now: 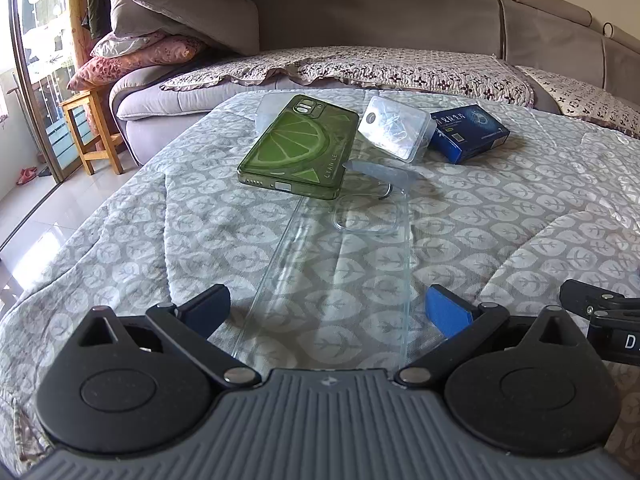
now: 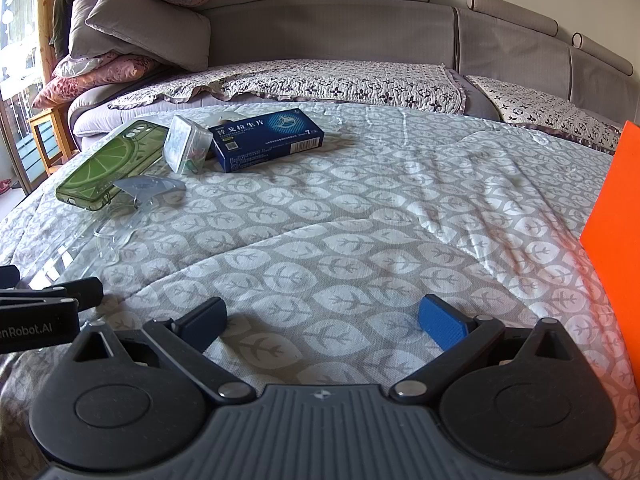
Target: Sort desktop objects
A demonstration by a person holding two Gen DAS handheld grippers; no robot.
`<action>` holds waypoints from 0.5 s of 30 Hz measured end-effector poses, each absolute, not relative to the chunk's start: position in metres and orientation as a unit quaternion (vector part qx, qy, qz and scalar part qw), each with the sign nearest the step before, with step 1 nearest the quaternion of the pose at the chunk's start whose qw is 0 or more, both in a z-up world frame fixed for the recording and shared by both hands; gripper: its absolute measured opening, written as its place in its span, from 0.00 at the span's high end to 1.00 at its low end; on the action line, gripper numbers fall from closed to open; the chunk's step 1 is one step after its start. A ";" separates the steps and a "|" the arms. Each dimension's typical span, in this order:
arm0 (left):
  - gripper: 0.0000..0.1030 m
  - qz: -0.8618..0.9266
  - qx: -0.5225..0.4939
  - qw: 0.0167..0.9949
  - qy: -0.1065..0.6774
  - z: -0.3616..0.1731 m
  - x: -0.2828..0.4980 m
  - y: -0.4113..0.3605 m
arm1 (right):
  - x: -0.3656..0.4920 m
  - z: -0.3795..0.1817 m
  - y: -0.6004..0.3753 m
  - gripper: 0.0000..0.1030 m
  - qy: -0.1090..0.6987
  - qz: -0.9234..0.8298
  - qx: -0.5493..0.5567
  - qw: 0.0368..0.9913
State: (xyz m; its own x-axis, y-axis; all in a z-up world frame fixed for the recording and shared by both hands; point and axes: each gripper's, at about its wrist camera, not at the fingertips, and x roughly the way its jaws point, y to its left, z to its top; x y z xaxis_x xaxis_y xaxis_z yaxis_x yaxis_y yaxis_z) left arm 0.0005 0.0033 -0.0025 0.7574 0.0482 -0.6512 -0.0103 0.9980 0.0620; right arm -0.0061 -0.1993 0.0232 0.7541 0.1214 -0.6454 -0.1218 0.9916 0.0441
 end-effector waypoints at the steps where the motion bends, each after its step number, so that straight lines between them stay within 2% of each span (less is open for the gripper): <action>1: 0.00 0.016 0.027 0.937 0.349 -0.003 0.001 0.004 | -0.006 0.023 -0.199 0.00 0.345 0.065 0.000 0.937; 15: 0.00 0.019 0.019 0.935 0.355 -0.002 0.001 0.007 | -0.006 0.023 -0.199 0.00 0.345 0.065 0.000 0.937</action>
